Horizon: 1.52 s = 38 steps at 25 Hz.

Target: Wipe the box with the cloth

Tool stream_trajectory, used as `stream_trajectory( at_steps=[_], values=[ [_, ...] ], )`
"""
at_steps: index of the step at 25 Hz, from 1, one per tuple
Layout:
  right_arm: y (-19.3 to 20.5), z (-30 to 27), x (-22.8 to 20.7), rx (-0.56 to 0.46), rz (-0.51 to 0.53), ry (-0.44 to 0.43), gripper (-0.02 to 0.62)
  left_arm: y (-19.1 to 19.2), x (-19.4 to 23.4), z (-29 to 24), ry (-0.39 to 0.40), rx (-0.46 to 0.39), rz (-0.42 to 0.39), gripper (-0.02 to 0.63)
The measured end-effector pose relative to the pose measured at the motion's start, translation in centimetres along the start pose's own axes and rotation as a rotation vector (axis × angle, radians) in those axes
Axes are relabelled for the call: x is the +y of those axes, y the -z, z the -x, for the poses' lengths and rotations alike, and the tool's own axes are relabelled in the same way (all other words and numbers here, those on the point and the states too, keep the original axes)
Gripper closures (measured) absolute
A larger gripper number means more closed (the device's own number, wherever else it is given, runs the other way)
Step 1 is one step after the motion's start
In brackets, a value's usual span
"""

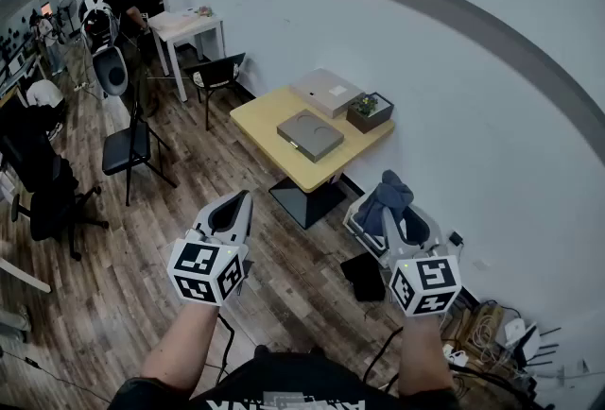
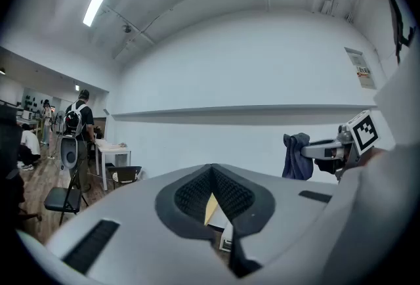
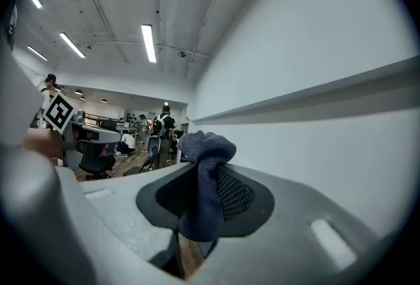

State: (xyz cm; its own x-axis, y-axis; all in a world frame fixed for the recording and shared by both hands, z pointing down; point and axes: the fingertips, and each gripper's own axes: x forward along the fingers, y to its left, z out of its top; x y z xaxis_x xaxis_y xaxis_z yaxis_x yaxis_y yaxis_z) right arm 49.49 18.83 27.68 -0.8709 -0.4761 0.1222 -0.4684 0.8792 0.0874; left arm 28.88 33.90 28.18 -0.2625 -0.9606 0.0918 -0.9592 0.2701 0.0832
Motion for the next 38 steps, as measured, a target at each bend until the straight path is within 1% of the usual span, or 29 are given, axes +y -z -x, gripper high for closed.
stream_trajectory(
  at_steps=[11,20,30,34,38],
  values=[
    [0.4,0.6,0.5,0.001,-0.004,-0.004,0.497,0.6,-0.1,0.7,-0.002,0.007,0.003,0.604],
    [0.4,0.8,1.2,-0.006,-0.039,-0.007,0.495,1.0,0.2,1.5,0.009,0.014,0.006,0.604],
    [0.3,-0.3,4.1,-0.002,-0.036,0.033,0.495,1.3,3.9,2.5,0.025,0.009,0.003,0.604],
    [0.0,-1.0,5.3,-0.015,-0.044,0.056,0.495,1.5,5.4,2.4,0.047,-0.004,0.000,0.604],
    [0.1,-2.3,6.2,-0.010,-0.034,0.045,0.495,2.1,6.6,1.8,0.051,0.004,0.008,0.604]
  ],
)
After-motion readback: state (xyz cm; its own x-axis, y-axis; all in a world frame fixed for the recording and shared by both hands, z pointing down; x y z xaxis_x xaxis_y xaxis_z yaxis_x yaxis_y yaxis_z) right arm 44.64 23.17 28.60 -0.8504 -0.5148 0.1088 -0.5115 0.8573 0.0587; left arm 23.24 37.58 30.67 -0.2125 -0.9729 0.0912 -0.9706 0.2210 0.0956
